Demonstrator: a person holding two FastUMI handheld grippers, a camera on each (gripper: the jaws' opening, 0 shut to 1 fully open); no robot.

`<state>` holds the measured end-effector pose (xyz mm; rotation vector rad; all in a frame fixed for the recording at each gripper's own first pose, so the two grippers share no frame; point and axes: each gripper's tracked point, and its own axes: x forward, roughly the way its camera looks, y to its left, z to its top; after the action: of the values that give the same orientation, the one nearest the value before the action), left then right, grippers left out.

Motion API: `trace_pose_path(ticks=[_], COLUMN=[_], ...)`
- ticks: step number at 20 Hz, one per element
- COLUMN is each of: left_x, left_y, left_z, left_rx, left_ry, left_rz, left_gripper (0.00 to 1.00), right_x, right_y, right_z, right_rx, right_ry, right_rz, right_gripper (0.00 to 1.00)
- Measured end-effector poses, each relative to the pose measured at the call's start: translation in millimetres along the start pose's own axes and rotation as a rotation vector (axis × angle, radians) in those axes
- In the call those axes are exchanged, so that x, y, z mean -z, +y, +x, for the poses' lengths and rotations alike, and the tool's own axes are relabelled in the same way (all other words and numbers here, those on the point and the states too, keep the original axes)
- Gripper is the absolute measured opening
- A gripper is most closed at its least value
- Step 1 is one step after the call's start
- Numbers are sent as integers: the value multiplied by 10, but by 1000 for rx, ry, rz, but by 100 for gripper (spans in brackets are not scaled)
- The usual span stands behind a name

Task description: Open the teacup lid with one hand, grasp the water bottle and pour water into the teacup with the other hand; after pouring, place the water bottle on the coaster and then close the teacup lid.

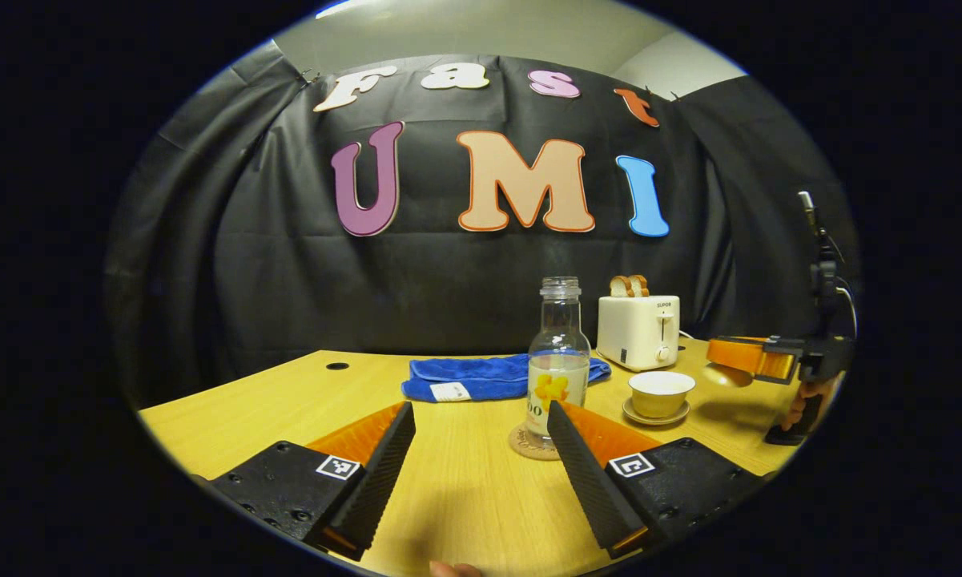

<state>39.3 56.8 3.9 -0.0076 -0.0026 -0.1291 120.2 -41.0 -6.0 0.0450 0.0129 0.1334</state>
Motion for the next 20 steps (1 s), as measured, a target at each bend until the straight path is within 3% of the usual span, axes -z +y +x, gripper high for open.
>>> trace_pose_path(ticks=[7, 11, 16, 17, 20], left_x=[-1, 9, 8, 5, 4], left_y=[116, 117, 123, 125, 124], left_z=[-238, -268, -266, -268, -278], left_rx=[-33, -30, -28, -28, -27], left_ry=[0, 1, 1, 1, 1], left_rz=[1, 1, 1, 1, 1], left_gripper=[96, 99, 96, 100, 96], right_x=[64, 132, 181, 210, 232], right_y=[376, 377, 371, 368, 368], right_z=[432, 542, 618, 633, 646], right_rx=[-29, -7, 2, 2, 1], right_ry=[22, 61, 102, 112, 131], right_rz=[-44, -46, -47, -47, -45], right_gripper=[29, 29, 29, 29, 29])
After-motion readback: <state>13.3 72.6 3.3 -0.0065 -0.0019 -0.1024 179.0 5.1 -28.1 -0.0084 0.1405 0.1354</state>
